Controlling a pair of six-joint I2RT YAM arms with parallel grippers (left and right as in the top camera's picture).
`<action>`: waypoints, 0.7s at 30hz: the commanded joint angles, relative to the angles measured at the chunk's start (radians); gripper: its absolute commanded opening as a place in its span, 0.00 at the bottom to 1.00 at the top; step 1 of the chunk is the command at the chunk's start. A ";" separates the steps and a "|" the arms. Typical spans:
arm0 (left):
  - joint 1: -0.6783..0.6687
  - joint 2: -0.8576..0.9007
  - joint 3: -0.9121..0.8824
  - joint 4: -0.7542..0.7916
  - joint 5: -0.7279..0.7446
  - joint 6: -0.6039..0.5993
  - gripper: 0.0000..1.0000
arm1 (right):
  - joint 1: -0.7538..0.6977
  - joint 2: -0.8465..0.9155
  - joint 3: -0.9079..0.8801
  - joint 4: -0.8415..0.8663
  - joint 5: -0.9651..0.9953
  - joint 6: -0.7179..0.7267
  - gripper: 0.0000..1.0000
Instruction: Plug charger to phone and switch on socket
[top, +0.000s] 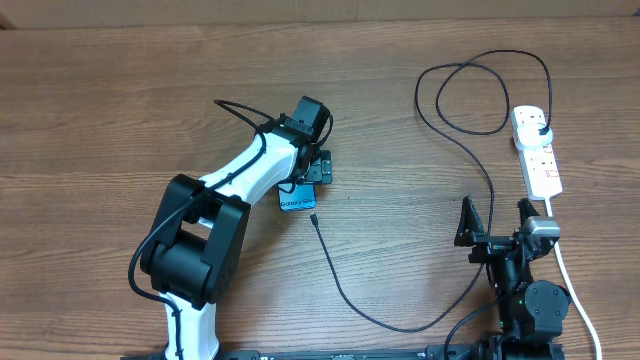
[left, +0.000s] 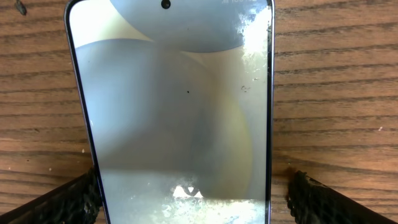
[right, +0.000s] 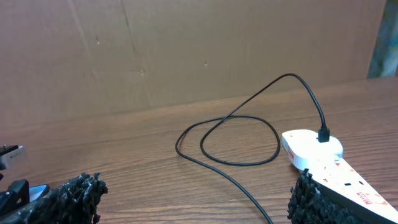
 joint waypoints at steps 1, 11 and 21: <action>-0.002 0.059 -0.035 -0.017 0.064 -0.026 1.00 | -0.003 0.003 -0.010 0.003 0.001 0.002 1.00; -0.002 0.059 -0.035 -0.012 0.055 -0.045 1.00 | -0.003 0.003 -0.010 0.003 0.001 0.002 1.00; -0.001 0.059 -0.036 -0.067 0.016 -0.085 1.00 | -0.003 0.003 -0.010 0.003 0.002 0.002 1.00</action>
